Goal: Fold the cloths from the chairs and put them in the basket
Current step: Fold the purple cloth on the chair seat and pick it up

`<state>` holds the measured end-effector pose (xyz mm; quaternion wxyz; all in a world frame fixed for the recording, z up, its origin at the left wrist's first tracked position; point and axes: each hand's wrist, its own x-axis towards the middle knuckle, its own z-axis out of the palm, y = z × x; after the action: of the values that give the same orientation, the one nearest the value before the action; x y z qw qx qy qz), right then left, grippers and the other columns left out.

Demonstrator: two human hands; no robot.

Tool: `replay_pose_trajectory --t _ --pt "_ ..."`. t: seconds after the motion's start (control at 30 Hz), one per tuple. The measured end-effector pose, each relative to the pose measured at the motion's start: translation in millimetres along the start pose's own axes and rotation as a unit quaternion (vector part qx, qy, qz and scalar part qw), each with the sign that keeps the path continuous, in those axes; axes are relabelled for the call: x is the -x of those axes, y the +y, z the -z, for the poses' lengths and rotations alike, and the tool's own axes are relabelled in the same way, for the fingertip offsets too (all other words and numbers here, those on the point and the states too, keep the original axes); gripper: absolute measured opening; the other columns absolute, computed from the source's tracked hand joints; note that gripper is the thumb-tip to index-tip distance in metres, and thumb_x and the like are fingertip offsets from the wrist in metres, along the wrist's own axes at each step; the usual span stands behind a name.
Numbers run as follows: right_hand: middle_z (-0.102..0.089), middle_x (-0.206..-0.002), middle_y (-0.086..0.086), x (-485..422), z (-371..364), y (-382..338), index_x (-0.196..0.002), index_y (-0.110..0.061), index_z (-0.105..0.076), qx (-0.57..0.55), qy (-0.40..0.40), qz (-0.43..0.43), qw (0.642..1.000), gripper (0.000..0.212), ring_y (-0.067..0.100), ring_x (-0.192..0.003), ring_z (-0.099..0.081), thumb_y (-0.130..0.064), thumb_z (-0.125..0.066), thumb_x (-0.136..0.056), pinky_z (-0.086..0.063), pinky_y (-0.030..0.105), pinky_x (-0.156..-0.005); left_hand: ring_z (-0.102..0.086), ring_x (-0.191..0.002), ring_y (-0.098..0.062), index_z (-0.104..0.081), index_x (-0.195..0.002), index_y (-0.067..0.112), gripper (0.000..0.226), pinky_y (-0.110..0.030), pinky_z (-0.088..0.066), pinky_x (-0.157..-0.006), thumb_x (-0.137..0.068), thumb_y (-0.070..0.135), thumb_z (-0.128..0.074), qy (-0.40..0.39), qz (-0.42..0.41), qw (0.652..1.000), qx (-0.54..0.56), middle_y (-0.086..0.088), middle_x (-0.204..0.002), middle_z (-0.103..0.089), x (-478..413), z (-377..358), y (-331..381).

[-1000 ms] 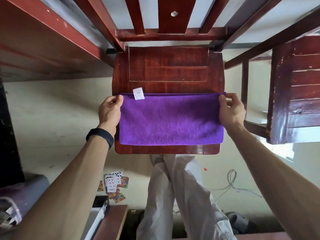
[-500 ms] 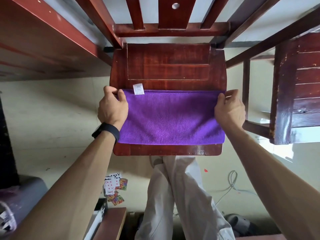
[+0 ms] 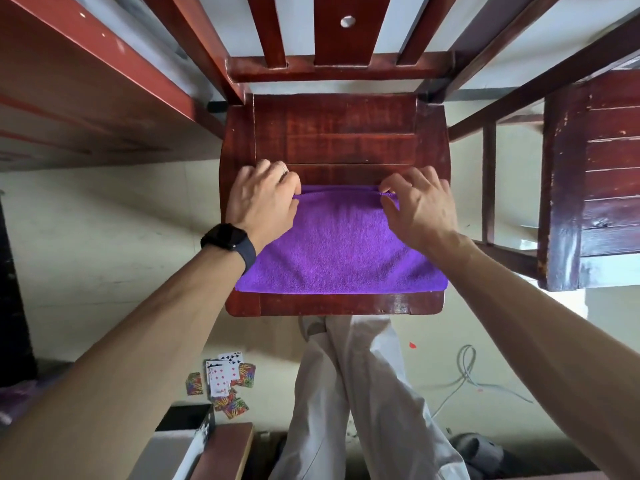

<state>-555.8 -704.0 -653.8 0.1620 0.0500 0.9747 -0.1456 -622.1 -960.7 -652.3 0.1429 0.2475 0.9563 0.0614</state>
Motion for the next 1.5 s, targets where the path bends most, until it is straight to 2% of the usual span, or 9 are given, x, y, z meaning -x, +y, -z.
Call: replay_pose_trajectory --t 0.23,0.47,0.73,0.8,0.97,1.07,1.17,1.3,1.5 --pt "-0.062 -0.110 0.009 -4 0 4 -0.105 -0.015 -0.063 0.004 -0.019 -0.010 1.000 0.018 0.037 -0.108 -0.050 -0.027 -0.054 -0.095 -0.042 0.050 -0.087 -0.055 -0.107 -0.026 -0.069 -0.098 0.024 0.014 -0.042 -0.044 -0.089 -0.091 0.034 -0.063 -0.099 0.036 0.992 0.072 0.000 -0.110 -0.061 -19 8 -12" --pt "-0.062 -0.111 0.007 -12 -2 5 -0.108 -0.019 -0.058 -0.009 -0.014 -0.021 1.000 0.019 0.035 -0.107 -0.050 -0.030 -0.047 -0.098 -0.041 0.049 -0.089 -0.056 -0.100 -0.031 -0.059 -0.097 0.021 0.010 -0.043 -0.040 -0.084 -0.096 0.026 -0.050 -0.079 0.005 0.996 0.037 -0.003 -0.100 -0.066 -25 9 -12" --pt "-0.060 -0.110 0.007 4 -12 33 -0.102 -0.022 -0.064 -0.003 0.076 -0.058 0.995 0.036 0.036 -0.109 -0.051 -0.056 -0.058 -0.093 -0.038 0.047 -0.090 -0.057 -0.100 -0.031 -0.064 -0.106 0.022 0.028 -0.044 -0.039 -0.085 -0.092 0.046 -0.060 0.001 -0.005 1.000 -0.019 -0.005 -0.106 -0.062 -6 4 -24" --pt "-0.059 -0.117 0.007 12 -16 43 -0.107 -0.021 -0.064 0.004 0.115 -0.093 0.989 0.036 0.035 -0.114 -0.049 -0.054 -0.055 -0.095 -0.035 0.047 -0.095 -0.057 -0.103 -0.033 -0.061 -0.115 0.023 0.035 -0.046 -0.040 -0.087 -0.090 0.048 -0.062 0.018 0.036 0.999 -0.026 -0.006 -0.113 -0.060 3 1 -34" --pt "-0.050 -0.140 0.007 29 -22 35 -0.126 -0.017 -0.057 -0.065 0.177 -0.232 0.954 0.037 0.031 -0.131 -0.040 -0.034 -0.049 -0.094 -0.032 0.048 -0.104 -0.049 -0.122 -0.032 -0.052 -0.134 0.021 0.047 -0.046 -0.037 -0.101 -0.087 0.025 -0.055 0.113 0.100 0.988 0.008 -0.007 -0.141 -0.048 30 -13 -11" --pt "-0.048 -0.149 0.007 41 -34 -2 -0.131 -0.016 -0.057 -0.062 0.199 -0.118 0.971 0.038 0.030 -0.139 -0.041 -0.031 -0.051 -0.097 -0.031 0.047 -0.108 -0.039 -0.139 -0.029 -0.051 -0.140 0.019 0.048 -0.049 -0.030 -0.111 -0.093 0.031 -0.051 0.149 0.055 0.987 0.035 -0.008 -0.153 -0.040 38 -33 27" --pt "-0.039 -0.160 0.003 54 -61 -30 -0.143 -0.021 -0.053 -0.016 0.139 -0.006 0.990 0.047 0.021 -0.150 -0.032 -0.040 -0.047 -0.101 -0.023 0.053 -0.119 -0.020 -0.151 -0.027 -0.039 -0.151 0.027 0.060 -0.056 -0.014 -0.118 -0.094 0.043 -0.049 0.103 0.080 0.991 0.039 -0.002 -0.163 -0.024 51 -60 47" --pt "-0.018 -0.169 0.001 44 -78 5 -0.158 -0.038 -0.026 0.055 0.092 0.009 0.994 0.057 0.019 -0.155 -0.014 -0.055 -0.032 -0.104 -0.006 0.058 -0.122 -0.007 -0.153 -0.034 -0.020 -0.156 0.041 0.066 -0.064 -0.007 -0.117 -0.094 0.059 -0.037 0.058 0.144 0.988 -0.010 0.001 -0.167 -0.008 59 -89 32" --pt "-0.011 -0.170 0.000 51 -82 4 -0.158 -0.044 -0.017 0.036 0.082 -0.101 0.991 0.062 0.023 -0.156 -0.006 -0.065 -0.027 -0.101 -0.003 0.064 -0.120 -0.002 -0.153 -0.035 -0.016 -0.155 0.045 0.067 -0.068 -0.005 -0.115 -0.093 0.063 -0.036 0.052 0.137 0.989 -0.017 -0.003 -0.167 -0.003 54 -88 30"
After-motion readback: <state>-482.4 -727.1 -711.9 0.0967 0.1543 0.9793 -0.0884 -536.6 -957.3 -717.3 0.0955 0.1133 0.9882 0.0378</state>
